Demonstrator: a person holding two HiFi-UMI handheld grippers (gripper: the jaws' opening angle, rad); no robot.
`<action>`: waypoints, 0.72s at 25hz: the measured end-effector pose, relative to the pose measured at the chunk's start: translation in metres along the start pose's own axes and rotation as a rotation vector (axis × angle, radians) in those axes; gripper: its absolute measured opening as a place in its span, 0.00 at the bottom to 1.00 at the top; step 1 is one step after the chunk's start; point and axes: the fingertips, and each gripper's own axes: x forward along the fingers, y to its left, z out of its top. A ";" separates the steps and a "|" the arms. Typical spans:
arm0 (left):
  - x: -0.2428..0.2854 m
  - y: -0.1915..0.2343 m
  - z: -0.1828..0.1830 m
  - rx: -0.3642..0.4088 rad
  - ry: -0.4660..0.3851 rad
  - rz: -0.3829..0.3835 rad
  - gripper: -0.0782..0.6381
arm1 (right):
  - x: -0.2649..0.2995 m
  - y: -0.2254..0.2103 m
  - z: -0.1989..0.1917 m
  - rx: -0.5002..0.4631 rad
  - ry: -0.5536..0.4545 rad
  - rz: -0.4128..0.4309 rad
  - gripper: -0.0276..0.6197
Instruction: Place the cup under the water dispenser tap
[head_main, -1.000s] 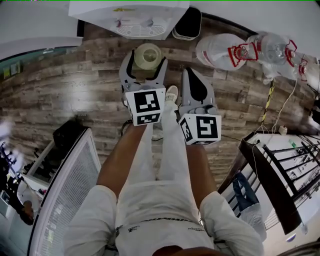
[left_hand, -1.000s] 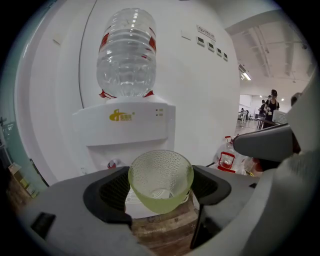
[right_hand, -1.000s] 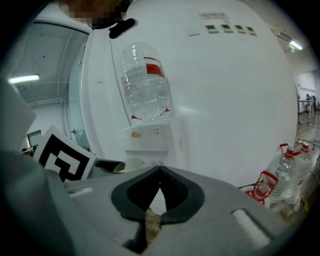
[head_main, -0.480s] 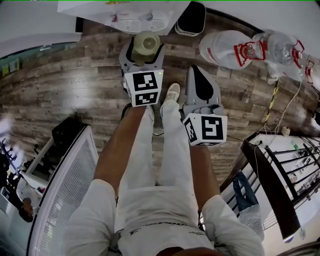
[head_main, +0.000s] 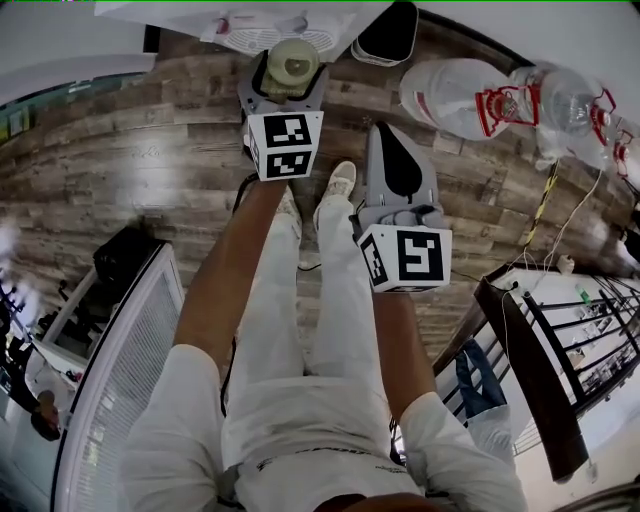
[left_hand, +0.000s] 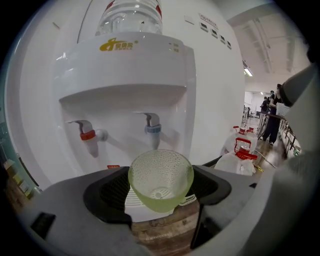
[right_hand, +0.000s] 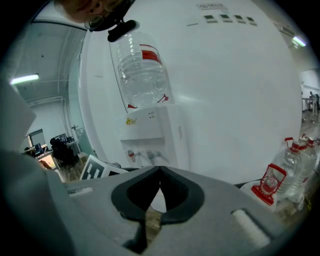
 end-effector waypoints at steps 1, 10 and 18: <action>0.005 0.001 -0.002 0.000 0.000 -0.004 0.63 | 0.002 0.000 0.000 -0.002 0.003 0.000 0.04; 0.046 -0.001 -0.021 0.035 -0.010 -0.037 0.63 | 0.016 -0.005 -0.003 -0.011 0.014 -0.001 0.04; 0.074 0.002 -0.035 0.080 -0.003 -0.061 0.63 | 0.022 -0.016 -0.013 -0.005 0.034 -0.012 0.04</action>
